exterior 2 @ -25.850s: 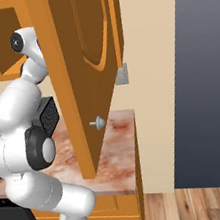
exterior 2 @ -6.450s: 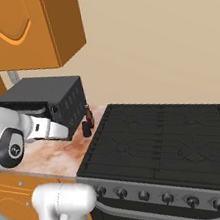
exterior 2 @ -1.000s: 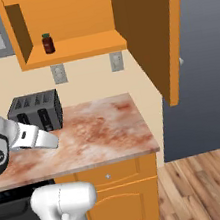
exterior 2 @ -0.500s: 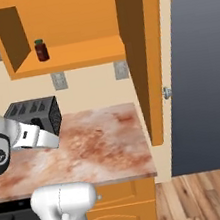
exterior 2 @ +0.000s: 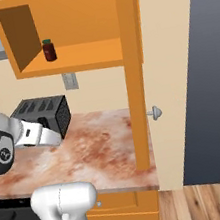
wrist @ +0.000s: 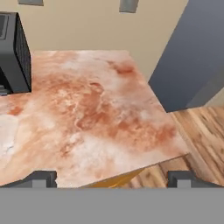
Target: Collect the paprika, ketchup, and shaker from the cabinet and place them next to the stove.
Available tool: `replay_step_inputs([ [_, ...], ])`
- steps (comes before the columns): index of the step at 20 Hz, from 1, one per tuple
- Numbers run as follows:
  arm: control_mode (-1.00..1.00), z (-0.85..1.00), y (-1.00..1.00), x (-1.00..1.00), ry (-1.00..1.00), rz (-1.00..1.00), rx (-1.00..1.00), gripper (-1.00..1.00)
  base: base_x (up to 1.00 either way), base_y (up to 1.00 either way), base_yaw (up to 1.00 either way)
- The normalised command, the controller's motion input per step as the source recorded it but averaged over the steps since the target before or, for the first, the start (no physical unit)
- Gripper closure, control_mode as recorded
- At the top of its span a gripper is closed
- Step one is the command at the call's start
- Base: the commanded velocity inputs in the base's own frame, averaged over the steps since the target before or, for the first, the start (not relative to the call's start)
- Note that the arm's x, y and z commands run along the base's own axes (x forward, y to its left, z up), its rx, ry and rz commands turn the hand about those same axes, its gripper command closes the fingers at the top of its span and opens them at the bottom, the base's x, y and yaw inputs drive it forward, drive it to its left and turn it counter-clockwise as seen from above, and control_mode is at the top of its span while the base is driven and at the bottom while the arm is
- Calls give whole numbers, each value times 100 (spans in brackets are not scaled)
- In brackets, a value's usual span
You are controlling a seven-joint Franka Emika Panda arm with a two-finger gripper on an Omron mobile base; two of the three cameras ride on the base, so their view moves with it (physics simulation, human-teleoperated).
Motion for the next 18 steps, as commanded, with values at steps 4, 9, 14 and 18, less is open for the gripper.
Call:
replay_step_inputs([
  [4,-100,38,-6,50,-22,33,25,-100,0,0,0],
  [9,-100,60,-1,30,-23,24,17,-100,0,0,0],
  [14,-100,62,4,5,-19,6,3,-100,0,0,0],
  [18,-100,64,2,8,-17,0,0,-100,0,0,0],
])
